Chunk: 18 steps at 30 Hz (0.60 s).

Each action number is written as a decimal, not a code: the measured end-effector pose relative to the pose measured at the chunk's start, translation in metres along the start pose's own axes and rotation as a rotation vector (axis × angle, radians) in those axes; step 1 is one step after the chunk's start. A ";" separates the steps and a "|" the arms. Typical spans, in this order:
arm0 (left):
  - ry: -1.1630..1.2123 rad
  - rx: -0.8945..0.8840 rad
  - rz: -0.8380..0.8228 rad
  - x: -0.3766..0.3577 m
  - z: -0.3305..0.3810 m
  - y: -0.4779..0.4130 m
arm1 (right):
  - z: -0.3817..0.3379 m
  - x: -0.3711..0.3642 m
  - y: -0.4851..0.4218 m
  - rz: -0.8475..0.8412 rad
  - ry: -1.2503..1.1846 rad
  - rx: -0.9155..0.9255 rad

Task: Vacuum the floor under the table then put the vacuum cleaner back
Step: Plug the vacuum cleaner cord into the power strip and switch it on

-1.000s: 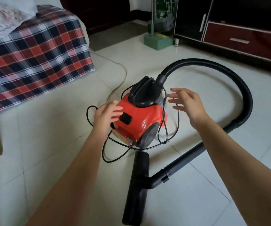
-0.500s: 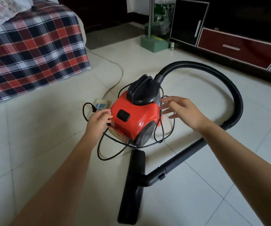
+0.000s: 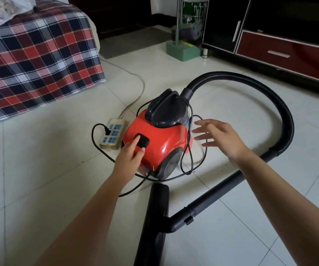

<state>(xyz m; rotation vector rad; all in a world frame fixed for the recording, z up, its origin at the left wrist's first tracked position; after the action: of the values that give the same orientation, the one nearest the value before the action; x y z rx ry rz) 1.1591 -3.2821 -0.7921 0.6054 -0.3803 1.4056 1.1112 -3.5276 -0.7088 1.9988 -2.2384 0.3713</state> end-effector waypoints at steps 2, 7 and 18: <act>-0.161 0.029 0.064 -0.005 -0.005 -0.005 | 0.001 -0.002 -0.001 0.008 -0.016 -0.007; -0.330 0.063 0.205 -0.011 -0.014 -0.003 | 0.008 -0.005 -0.004 0.011 -0.039 -0.011; -0.483 0.039 0.373 -0.009 -0.011 -0.006 | 0.025 0.001 -0.008 0.024 -0.058 -0.060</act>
<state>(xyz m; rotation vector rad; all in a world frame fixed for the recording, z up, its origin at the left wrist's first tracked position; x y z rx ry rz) 1.1627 -3.2829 -0.8072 0.9436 -0.8874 1.6151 1.1210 -3.5361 -0.7318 1.9792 -2.2806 0.2480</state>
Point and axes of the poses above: each hand's wrist, its own y-axis away from the middle knuckle, its own x-axis out of the back of the hand, z = x × y, the point moved 2 cm from there along -y, towards the middle knuckle, and after that the axes turned 10 degrees about x, right-handed, at the moved point
